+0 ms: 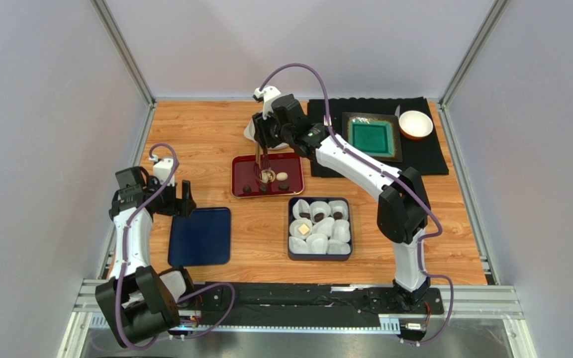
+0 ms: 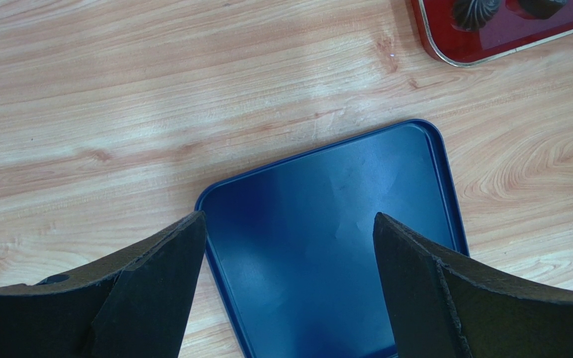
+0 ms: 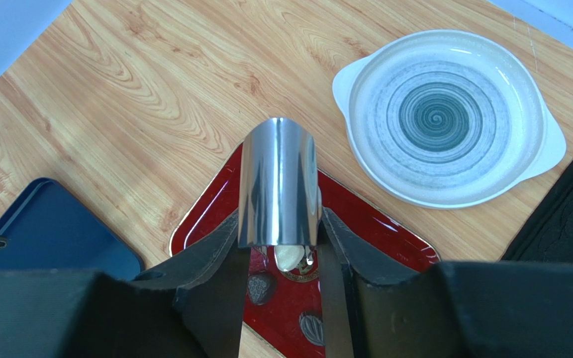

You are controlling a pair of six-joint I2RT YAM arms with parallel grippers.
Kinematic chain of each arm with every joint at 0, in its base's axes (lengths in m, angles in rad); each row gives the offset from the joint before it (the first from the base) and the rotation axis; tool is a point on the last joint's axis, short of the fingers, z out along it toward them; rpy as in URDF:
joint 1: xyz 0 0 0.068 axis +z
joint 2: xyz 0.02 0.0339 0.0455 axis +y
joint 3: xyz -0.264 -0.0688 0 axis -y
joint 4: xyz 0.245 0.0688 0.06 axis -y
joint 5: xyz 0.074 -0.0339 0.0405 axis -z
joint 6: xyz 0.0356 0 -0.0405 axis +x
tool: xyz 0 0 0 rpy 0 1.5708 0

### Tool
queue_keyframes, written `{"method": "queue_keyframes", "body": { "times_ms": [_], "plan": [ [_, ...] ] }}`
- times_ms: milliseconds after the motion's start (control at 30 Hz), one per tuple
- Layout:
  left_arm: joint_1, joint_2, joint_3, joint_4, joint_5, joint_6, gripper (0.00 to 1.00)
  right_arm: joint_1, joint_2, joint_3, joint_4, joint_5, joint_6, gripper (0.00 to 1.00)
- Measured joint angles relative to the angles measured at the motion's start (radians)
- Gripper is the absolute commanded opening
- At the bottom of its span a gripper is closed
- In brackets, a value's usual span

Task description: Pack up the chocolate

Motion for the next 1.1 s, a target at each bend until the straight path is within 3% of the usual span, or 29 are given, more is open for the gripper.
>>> {"method": "queue_keyframes", "body": {
  "times_ms": [233,500,833,1100],
  "plan": [
    [0.0,0.003,0.0,0.0,0.0,0.002,0.91,-0.004,0.014,-0.001,0.0,-0.007,0.0,0.35],
    [0.002,0.003,0.0,0.0,0.0,0.003,0.91,-0.004,0.016,-0.006,0.006,-0.013,0.001,0.19],
    [0.008,0.003,0.0,0.0,0.0,0.003,0.91,-0.004,0.003,-0.006,-0.008,-0.012,-0.013,0.13],
    [0.01,0.0,0.0,-0.008,0.003,0.003,0.91,-0.004,-0.189,-0.054,-0.05,-0.01,-0.04,0.12]
  ]
}}
